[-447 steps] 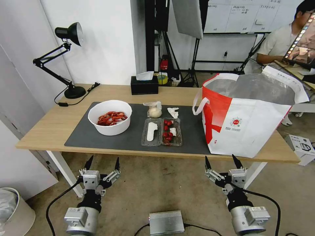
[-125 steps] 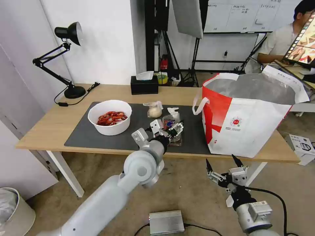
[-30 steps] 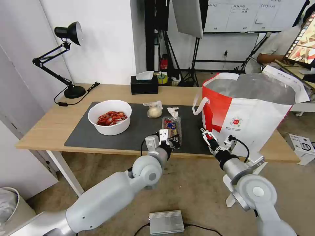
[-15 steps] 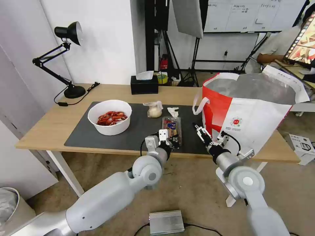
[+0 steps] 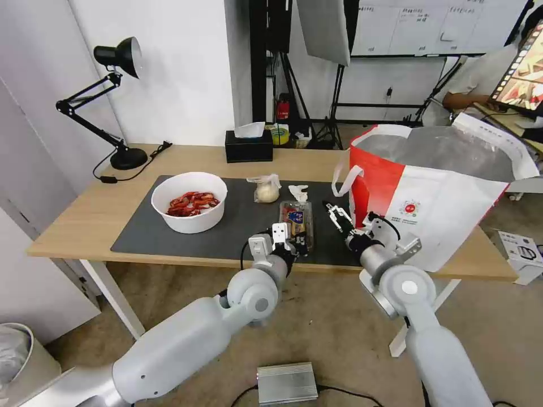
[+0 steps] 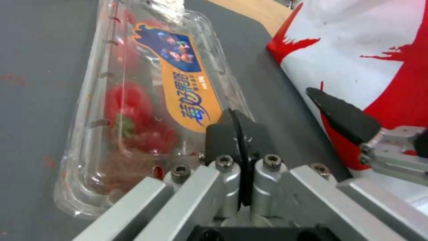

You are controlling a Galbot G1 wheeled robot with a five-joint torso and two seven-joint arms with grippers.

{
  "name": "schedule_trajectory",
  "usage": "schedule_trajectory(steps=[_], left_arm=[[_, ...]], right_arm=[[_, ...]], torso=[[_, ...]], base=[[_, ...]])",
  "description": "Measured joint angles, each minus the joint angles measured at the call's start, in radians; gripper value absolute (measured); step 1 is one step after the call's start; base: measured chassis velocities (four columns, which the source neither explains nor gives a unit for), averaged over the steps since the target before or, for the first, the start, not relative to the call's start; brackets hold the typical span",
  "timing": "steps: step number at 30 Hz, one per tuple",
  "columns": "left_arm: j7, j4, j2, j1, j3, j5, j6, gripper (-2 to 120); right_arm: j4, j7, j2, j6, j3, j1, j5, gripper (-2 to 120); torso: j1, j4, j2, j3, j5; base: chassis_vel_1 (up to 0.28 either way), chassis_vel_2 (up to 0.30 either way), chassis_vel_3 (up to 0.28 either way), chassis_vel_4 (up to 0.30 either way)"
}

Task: Pick up the trash from the table and place it into the takeout bag.

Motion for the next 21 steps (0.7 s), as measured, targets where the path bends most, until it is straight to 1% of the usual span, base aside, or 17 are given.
schedule_trajectory(steps=[11,21], left_arm=[[-0.001,-0.001,-0.002,0.004,-0.001,0.0,-0.001,0],[-0.001,0.0,-0.005,0.004,-0.004,-0.001,-0.001,0]], right_arm=[[-0.021,0.013,0.01,-0.001,-0.02,0.021,-0.02,100],[-0.071,0.053,0.066,-0.003,-0.065,0.072,-0.07,100]], torso=[[0.0,0.0,0.0,0.0,0.0],[0.0,0.0,0.0,0.0,-0.0001]], base=[[0.0,0.0,0.0,0.0],[0.0,0.0,0.0,0.0]])
